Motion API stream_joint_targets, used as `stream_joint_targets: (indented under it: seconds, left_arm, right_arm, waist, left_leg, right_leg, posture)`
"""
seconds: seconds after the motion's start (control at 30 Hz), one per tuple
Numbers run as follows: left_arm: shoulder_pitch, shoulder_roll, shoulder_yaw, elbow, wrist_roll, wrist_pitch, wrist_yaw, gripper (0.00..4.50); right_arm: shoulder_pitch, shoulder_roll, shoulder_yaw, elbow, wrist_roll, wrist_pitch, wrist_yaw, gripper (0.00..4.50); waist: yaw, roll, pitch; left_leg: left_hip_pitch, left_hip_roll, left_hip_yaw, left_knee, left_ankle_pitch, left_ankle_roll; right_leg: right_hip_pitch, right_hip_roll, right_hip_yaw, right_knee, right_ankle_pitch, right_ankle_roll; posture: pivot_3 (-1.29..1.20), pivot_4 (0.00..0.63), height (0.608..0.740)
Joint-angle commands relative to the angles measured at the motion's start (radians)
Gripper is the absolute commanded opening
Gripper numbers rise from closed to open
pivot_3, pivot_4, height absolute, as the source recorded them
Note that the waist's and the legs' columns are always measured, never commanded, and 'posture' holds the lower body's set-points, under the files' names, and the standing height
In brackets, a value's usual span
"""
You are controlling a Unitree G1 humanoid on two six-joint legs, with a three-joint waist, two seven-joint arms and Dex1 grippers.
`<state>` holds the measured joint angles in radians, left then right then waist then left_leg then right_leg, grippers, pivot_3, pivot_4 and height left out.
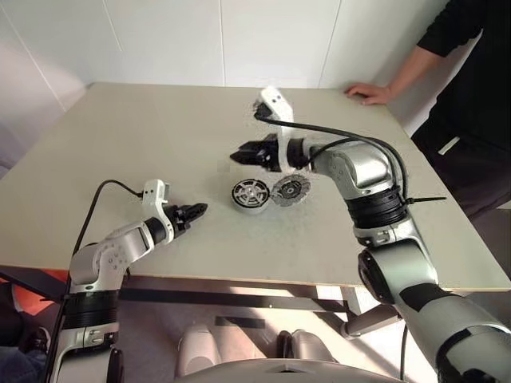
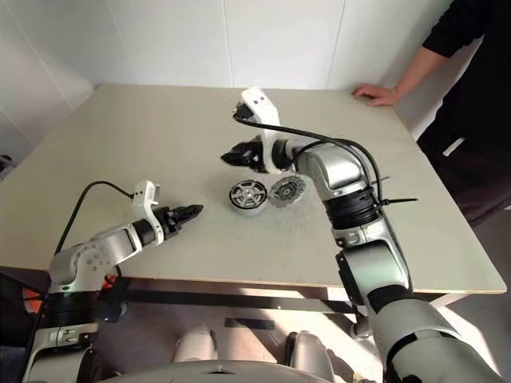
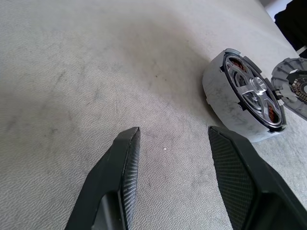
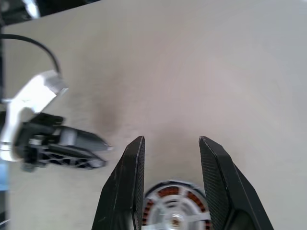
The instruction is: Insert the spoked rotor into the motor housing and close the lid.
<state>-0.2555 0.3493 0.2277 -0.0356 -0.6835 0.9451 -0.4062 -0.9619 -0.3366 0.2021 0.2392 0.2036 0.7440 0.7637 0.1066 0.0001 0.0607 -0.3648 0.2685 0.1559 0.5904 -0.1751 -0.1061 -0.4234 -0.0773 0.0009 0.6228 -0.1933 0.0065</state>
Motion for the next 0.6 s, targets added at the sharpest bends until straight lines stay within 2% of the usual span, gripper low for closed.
stream_joint_targets:
  seconds: [0.03, 0.17, 0.27, 0.37, 0.5, 0.6]
  left_arm:
    - [-0.032, 0.010, -0.003, 0.002, 0.003, -0.007, -0.017, 2.37]
    - [-0.051, 0.015, -0.015, 0.024, 0.009, -0.010, -0.031, 2.37]
    - [-0.066, 0.017, -0.029, 0.040, 0.017, -0.012, -0.044, 2.37]
    - [-0.079, 0.016, -0.037, 0.053, 0.021, -0.012, -0.053, 2.37]
    - [-0.088, 0.016, -0.041, 0.063, 0.028, -0.013, -0.061, 2.37]
    - [-0.090, 0.018, -0.040, 0.064, 0.031, -0.011, -0.064, 2.37]
  right_arm:
    - [0.013, -0.098, 0.027, 0.093, -0.117, -0.247, 0.014, 1.97]
    - [0.065, -0.257, 0.110, 0.239, -0.315, -0.524, -0.038, 1.97]
    - [0.088, -0.315, 0.107, 0.316, -0.365, -0.590, -0.055, 1.97]
    - [0.121, -0.343, 0.101, 0.338, -0.389, -0.615, -0.042, 1.36]
    - [0.200, -0.352, 0.111, 0.298, -0.393, -0.616, 0.021, 0.03]
    - [0.268, -0.347, 0.117, 0.209, -0.369, -0.601, 0.105, 0.01]
  waist:
    - [-0.001, 0.000, 0.000]
    - [0.002, 0.000, 0.000]
    - [-0.005, 0.000, 0.000]
    - [-0.017, 0.000, 0.000]
    - [-0.021, 0.000, 0.000]
    - [-0.016, 0.000, 0.000]
  left_leg:
    - [0.000, 0.000, 0.000, 0.000, 0.000, 0.000]
    - [-0.003, 0.000, -0.001, 0.002, -0.001, 0.002]
    - [-0.004, 0.000, -0.001, 0.004, -0.002, 0.004]
    - [-0.003, 0.000, -0.001, 0.005, -0.002, 0.005]
    - [-0.002, 0.000, -0.001, 0.006, -0.004, 0.007]
    - [-0.003, 0.000, -0.001, 0.007, -0.005, 0.009]
  right_leg:
    - [0.000, 0.000, 0.000, 0.000, 0.000, 0.000]
    - [0.000, 0.000, -0.001, -0.001, 0.000, 0.000]
    - [0.000, 0.000, -0.001, -0.001, 0.000, 0.000]
    - [0.000, 0.000, -0.001, 0.000, 0.000, 0.000]
    - [0.000, 0.001, 0.000, 0.001, 0.000, 0.000]
    - [0.000, 0.000, 0.000, 0.001, 0.000, 0.000]
  posture:
    - [0.00, 0.000, 0.740]
    - [0.00, 0.000, 0.740]
    - [0.00, 0.000, 0.740]
    - [0.00, 0.000, 0.740]
    - [0.00, 0.000, 0.740]
    - [0.00, 0.000, 0.740]
